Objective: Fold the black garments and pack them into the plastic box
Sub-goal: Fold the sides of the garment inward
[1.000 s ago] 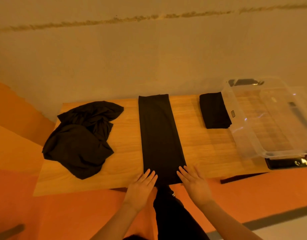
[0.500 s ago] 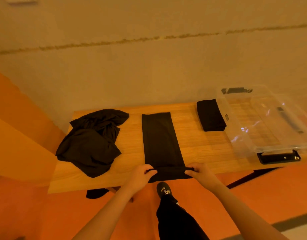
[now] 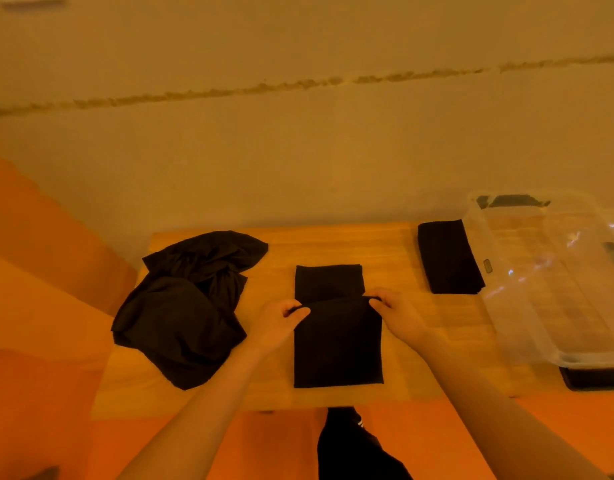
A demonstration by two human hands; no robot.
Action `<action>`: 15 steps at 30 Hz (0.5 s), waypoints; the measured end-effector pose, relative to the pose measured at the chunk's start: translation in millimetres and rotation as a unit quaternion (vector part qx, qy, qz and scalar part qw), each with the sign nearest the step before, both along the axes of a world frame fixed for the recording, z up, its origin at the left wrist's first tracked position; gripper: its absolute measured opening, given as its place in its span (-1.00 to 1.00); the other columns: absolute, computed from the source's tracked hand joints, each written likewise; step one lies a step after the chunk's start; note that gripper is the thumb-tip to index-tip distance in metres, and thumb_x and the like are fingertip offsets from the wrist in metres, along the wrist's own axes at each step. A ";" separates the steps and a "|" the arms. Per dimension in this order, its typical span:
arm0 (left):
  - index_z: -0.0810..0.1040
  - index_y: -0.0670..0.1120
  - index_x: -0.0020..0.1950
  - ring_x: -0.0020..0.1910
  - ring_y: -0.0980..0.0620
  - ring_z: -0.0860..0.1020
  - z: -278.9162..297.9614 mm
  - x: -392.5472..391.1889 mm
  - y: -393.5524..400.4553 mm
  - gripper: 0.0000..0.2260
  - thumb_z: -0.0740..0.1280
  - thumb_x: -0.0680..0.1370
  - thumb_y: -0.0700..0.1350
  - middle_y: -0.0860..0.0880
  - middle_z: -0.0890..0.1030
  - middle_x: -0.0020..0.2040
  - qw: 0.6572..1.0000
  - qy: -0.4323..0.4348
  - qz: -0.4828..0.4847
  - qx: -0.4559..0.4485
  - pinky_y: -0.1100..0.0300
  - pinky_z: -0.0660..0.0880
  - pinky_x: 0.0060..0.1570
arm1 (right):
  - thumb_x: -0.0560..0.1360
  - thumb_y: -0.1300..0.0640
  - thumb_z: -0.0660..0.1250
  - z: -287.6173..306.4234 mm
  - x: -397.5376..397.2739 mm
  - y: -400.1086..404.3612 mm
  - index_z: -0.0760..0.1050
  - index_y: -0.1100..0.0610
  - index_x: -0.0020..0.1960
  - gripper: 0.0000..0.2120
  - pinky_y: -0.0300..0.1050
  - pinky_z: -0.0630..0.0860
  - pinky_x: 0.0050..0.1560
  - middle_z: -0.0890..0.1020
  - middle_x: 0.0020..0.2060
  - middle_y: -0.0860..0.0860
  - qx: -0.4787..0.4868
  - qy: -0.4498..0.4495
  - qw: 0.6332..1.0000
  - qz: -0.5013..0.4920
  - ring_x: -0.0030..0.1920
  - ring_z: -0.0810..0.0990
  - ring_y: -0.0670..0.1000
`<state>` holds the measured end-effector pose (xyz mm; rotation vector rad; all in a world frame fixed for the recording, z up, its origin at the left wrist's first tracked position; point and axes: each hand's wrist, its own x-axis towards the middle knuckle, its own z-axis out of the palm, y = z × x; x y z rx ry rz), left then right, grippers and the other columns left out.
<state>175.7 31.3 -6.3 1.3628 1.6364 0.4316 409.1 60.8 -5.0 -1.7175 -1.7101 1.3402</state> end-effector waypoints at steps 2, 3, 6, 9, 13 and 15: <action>0.49 -0.11 -0.23 -0.39 0.14 0.38 -0.8 0.5 27.7 -0.77 0.22 0.58 -0.05 0.02 0.40 -0.38 0.999 -0.002 0.030 0.016 0.38 0.30 -0.37 | 0.60 0.21 0.12 -4.7 -7.2 31.7 0.50 0.13 0.15 -0.78 -0.49 0.37 -0.17 0.51 -0.05 -0.09 0.010 -0.004 1.000 -0.003 -0.06 0.46 -0.22; 0.52 -0.13 -0.17 -0.41 0.15 0.36 -5.6 -0.4 42.1 -0.78 0.21 0.59 -0.04 0.02 0.39 -0.38 0.999 -0.003 0.046 0.021 0.42 0.30 -0.44 | 0.60 0.21 0.13 -9.8 -11.1 48.8 0.50 0.14 0.14 -0.79 -0.47 0.36 -0.18 0.50 -0.06 -0.08 0.007 -0.002 1.000 -0.012 -0.05 0.46 -0.18; 0.49 -0.13 -0.12 -0.42 0.14 0.35 -26.3 0.9 77.3 -0.78 0.19 0.60 -0.03 0.00 0.40 -0.37 0.993 -0.031 0.118 -0.007 0.41 0.28 -0.49 | 0.59 0.20 0.16 -34.2 -20.9 88.3 0.51 0.20 0.08 -0.83 -0.39 0.40 -0.21 0.53 -0.10 0.01 -0.016 -0.003 0.999 -0.050 -0.03 0.54 0.03; 0.51 -0.09 -0.20 -0.32 0.10 0.42 -52.5 3.7 95.6 -0.76 0.19 0.59 -0.02 -0.04 0.48 -0.29 0.979 -0.072 0.186 -0.051 0.27 0.34 -0.30 | 0.58 0.18 0.18 -63.3 -23.0 105.1 0.50 0.18 0.02 -0.86 -0.26 0.45 -0.18 0.56 -0.16 0.02 -0.044 -0.002 0.995 -0.094 -0.07 0.56 0.07; 0.44 -0.11 -0.29 -0.36 0.10 0.40 -73.5 7.3 105.6 -0.71 0.18 0.60 -0.05 -0.02 0.43 -0.36 0.975 -0.023 0.219 -0.026 0.27 0.33 -0.35 | 0.58 0.17 0.18 -77.3 -27.3 106.3 0.46 0.11 -0.07 -0.89 -0.37 0.34 -0.32 0.50 -0.28 -0.10 -0.025 -0.001 0.990 -0.140 -0.25 0.47 -0.16; 0.42 -0.11 -0.27 -0.38 0.10 0.39 -74.5 12.1 111.1 -0.73 0.17 0.61 -0.07 -0.01 0.42 -0.37 0.975 0.016 0.224 0.008 0.28 0.30 -0.38 | 0.58 0.16 0.18 -78.3 -29.7 105.2 0.47 0.09 -0.05 -0.90 -0.37 0.34 -0.31 0.50 -0.27 -0.12 -0.008 -0.006 0.990 -0.138 -0.24 0.46 -0.19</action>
